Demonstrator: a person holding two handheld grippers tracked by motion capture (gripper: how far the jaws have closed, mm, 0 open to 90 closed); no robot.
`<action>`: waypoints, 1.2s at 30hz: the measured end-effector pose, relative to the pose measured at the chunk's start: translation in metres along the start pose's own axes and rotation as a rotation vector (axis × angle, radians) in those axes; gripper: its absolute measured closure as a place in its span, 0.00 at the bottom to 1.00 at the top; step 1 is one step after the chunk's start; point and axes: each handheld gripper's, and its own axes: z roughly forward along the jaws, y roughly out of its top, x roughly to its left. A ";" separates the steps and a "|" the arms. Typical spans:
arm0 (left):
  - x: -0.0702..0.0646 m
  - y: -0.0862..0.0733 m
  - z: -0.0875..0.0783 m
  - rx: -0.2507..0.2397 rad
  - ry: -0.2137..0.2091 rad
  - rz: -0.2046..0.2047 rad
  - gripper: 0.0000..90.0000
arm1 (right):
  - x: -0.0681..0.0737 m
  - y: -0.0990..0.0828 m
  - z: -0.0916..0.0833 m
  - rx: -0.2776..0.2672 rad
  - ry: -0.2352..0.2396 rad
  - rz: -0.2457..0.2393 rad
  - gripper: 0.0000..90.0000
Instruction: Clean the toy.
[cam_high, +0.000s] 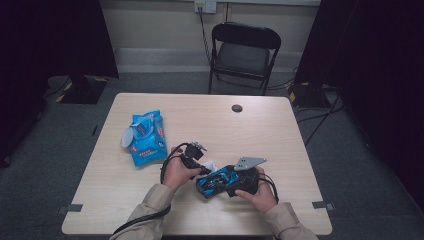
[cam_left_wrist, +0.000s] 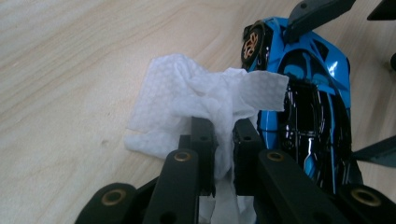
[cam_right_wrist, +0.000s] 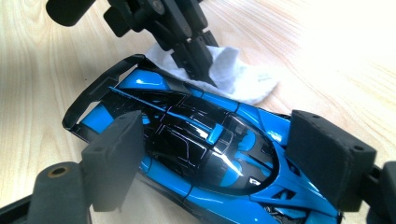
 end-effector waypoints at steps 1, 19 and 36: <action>0.000 -0.001 -0.001 0.004 0.002 0.000 0.92 | 0.000 0.000 0.000 0.000 0.000 0.000 0.21; 0.003 -0.020 -0.014 -0.006 0.000 -0.020 0.92 | 0.000 0.000 0.000 0.000 -0.001 0.001 0.21; 0.004 -0.031 -0.028 0.009 0.027 -0.006 0.91 | 0.000 0.000 0.000 0.000 -0.001 0.000 0.21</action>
